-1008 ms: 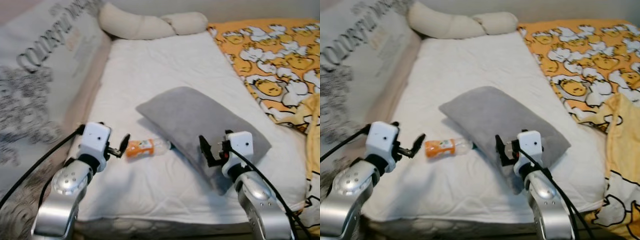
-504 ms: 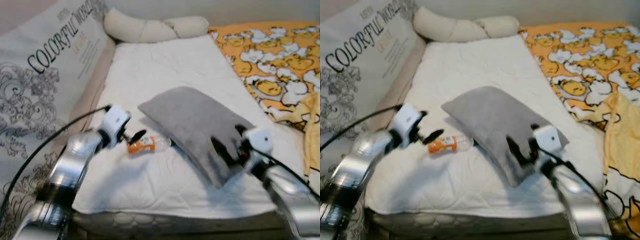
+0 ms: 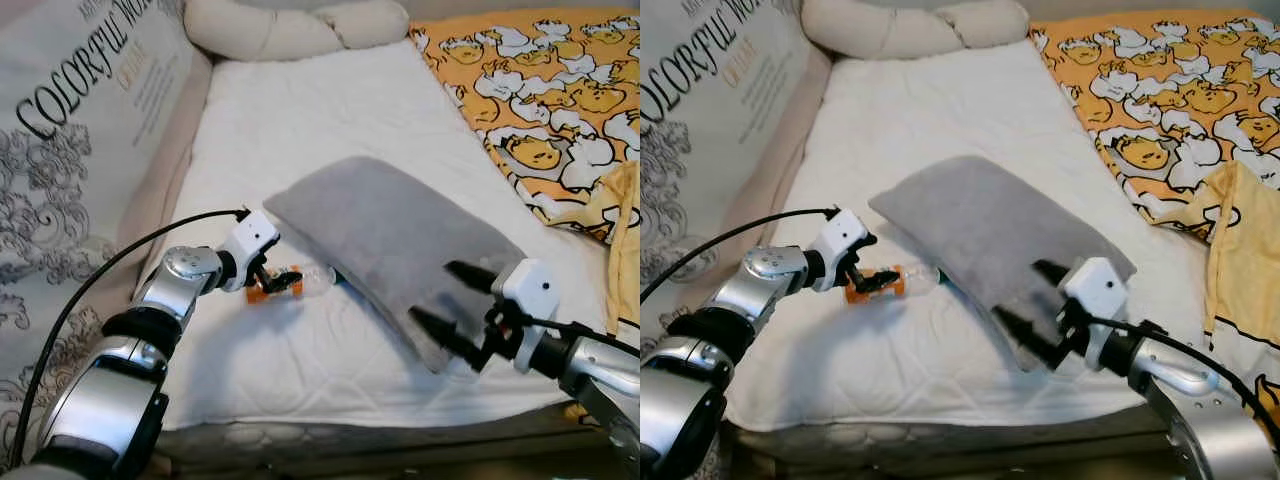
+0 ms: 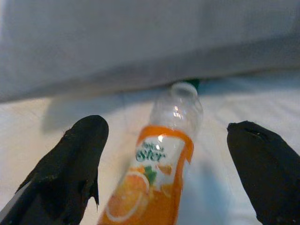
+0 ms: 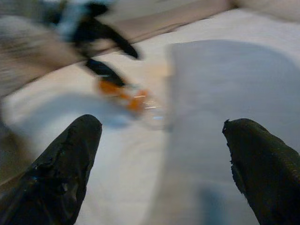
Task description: Clean up the room
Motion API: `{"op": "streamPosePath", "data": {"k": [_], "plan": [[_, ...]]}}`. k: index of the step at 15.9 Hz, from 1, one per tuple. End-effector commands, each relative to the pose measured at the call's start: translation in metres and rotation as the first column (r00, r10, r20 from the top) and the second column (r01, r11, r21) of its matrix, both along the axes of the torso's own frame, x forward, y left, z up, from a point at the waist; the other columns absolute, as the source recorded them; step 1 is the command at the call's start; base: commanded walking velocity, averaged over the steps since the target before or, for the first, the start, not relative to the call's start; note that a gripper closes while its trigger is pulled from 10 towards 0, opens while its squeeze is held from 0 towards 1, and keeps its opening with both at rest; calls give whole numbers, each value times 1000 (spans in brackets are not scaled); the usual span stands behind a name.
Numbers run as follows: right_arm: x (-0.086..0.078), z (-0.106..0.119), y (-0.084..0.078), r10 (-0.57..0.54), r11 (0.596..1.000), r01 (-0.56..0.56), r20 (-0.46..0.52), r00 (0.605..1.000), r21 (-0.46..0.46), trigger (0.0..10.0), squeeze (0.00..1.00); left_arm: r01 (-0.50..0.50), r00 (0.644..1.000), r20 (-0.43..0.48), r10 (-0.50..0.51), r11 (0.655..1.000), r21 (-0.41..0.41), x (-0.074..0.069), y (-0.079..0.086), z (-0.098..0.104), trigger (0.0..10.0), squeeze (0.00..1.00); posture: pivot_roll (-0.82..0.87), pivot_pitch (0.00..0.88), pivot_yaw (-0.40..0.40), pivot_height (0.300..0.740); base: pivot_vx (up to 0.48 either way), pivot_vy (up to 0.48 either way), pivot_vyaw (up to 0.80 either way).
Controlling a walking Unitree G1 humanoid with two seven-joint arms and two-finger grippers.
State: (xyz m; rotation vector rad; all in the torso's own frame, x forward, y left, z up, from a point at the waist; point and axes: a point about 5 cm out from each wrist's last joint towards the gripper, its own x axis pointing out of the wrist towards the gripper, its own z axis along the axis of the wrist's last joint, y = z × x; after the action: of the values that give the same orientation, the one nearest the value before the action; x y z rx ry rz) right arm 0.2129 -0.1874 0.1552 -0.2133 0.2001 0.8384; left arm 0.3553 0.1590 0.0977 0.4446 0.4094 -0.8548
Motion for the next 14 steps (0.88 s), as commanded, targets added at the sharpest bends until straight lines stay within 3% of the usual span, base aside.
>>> {"op": "streamPosePath", "data": {"k": [1,6,7,14], "plan": [[-7,3,7,80,997,-80,-36,996,8,10000,0,8,1000,8,-8,999,31,3,1,2,10000,0,-214,159,91,740,0,0,0],[-15,10,3,127,991,-131,-88,988,-41,10000,0,-17,999,44,11,989,146,6,-4,-4,10000,0,-258,202,78,740,0,0,0],[-18,11,3,135,989,-140,-101,986,-47,10000,0,-36,997,76,19,973,228,7,-1,-7,10000,0,-263,208,77,740,0,0,0],[-27,14,3,145,986,-154,-137,980,-60,10000,0,-149,983,157,92,903,402,8,18,-12,10000,0,-280,233,70,740,0,0,0]]}}
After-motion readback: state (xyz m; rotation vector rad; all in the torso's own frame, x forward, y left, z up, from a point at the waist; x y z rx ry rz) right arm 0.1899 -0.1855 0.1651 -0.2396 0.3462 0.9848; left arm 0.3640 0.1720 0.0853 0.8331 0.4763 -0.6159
